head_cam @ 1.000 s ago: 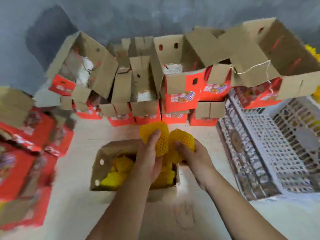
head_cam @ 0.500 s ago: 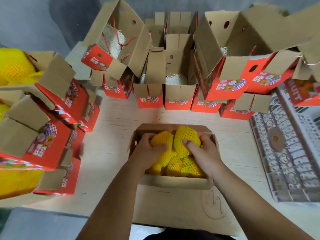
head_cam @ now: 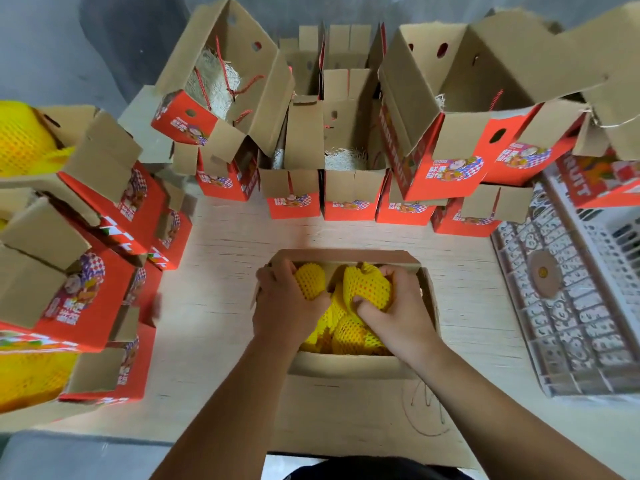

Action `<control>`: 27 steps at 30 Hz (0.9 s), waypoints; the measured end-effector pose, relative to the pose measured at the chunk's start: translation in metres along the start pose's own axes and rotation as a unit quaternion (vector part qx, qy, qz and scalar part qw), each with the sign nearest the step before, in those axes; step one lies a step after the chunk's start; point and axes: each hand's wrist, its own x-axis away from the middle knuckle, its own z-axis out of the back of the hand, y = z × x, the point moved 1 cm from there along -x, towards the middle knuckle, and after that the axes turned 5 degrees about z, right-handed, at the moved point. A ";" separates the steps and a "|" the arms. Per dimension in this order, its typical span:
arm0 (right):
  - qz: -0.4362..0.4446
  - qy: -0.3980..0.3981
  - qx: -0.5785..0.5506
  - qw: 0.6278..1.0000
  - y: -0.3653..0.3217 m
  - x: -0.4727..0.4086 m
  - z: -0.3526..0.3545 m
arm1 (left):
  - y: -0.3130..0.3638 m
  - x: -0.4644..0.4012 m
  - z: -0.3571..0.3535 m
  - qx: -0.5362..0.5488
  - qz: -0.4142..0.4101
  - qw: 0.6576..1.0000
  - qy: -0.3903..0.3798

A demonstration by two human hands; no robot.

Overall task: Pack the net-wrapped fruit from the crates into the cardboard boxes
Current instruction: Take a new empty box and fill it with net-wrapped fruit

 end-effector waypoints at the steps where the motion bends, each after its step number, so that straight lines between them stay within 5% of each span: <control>1: 0.011 -0.008 0.024 1.000 -0.002 0.001 -0.004 | -0.004 0.003 0.000 -0.015 -0.002 1.000 0.002; 4: 0.025 -0.095 0.184 0.978 -0.005 0.001 -0.026 | -0.014 0.008 -0.009 -0.111 0.002 0.993 -0.037; 8: 0.014 -0.192 0.398 0.897 -0.007 -0.003 -0.045 | -0.010 0.009 -0.013 -0.077 -0.001 0.996 -0.045; 13: 0.018 -0.301 0.349 0.887 -0.014 -0.010 -0.023 | -0.024 0.003 -0.012 -0.204 -0.130 0.970 -0.007; 15: 0.018 -0.321 0.388 0.864 -0.016 -0.013 0.004 | -0.026 -0.001 -0.012 -0.234 -0.130 0.963 -0.025; 19: 0.001 -0.380 0.547 0.746 -0.022 -0.015 0.041 | -0.019 -0.005 -0.009 -0.266 -0.142 0.950 -0.074; 27: 0.005 -0.396 0.589 0.704 -0.028 -0.019 0.028 | -0.014 -0.010 0.015 -0.207 -0.112 0.961 -0.144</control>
